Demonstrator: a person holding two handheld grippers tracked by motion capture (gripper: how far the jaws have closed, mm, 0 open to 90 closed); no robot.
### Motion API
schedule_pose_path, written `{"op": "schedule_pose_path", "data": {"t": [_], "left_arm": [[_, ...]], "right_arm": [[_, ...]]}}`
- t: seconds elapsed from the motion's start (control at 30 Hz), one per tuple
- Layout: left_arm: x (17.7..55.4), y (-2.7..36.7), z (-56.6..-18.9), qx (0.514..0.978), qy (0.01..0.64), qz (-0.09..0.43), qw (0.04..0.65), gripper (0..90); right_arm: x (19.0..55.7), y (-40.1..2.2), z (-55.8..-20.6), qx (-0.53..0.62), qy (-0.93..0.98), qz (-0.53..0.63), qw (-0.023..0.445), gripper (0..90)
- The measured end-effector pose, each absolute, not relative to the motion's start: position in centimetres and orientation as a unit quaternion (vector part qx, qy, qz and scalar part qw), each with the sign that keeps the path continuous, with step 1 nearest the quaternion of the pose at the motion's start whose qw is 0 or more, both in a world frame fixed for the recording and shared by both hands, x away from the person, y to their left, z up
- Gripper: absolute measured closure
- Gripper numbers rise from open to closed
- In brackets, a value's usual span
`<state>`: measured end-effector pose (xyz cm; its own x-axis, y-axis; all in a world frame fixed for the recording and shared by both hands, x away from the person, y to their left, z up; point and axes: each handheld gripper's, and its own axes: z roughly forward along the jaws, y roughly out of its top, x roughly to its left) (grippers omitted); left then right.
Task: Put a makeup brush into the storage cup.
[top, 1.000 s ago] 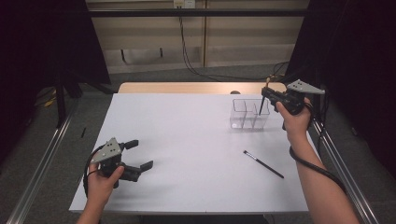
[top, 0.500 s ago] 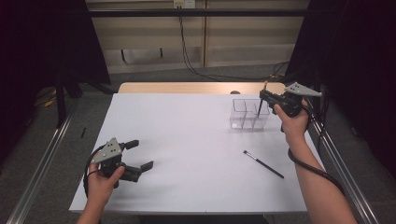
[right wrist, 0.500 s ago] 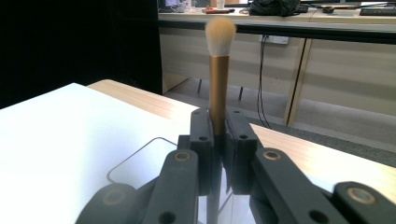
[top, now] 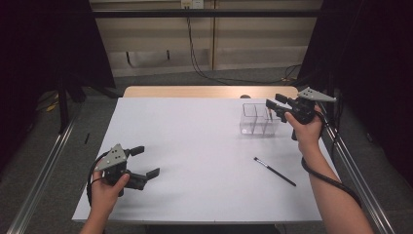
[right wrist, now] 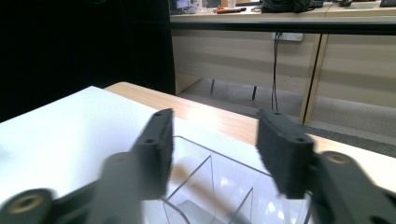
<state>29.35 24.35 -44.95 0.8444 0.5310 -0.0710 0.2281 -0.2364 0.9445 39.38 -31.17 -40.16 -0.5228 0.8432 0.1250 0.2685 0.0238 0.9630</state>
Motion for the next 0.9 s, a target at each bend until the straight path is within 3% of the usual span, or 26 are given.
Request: {"op": "schedule_pose_path", "data": {"t": [0.2, 0.43, 0.9], "left_arm": [[29.3, 24.3, -44.9, 0.775, 0.245, 0.134, 0.567, 0.8], [29.3, 24.4, -44.9, 0.774, 0.246, 0.136, 0.567, 0.8], [29.3, 24.5, -44.8, 0.773, 0.247, 0.137, 0.569, 0.8]], "right_arm": [[39.0, -31.2, -40.4, 0.406, 0.674, 0.570, 0.236, 22.8], [38.2, -31.0, -40.8, 0.392, 0.678, 0.577, 0.233, 13.9], [36.3, -30.3, -41.0, 0.372, 0.687, 0.578, 0.235, 6.7]]}}
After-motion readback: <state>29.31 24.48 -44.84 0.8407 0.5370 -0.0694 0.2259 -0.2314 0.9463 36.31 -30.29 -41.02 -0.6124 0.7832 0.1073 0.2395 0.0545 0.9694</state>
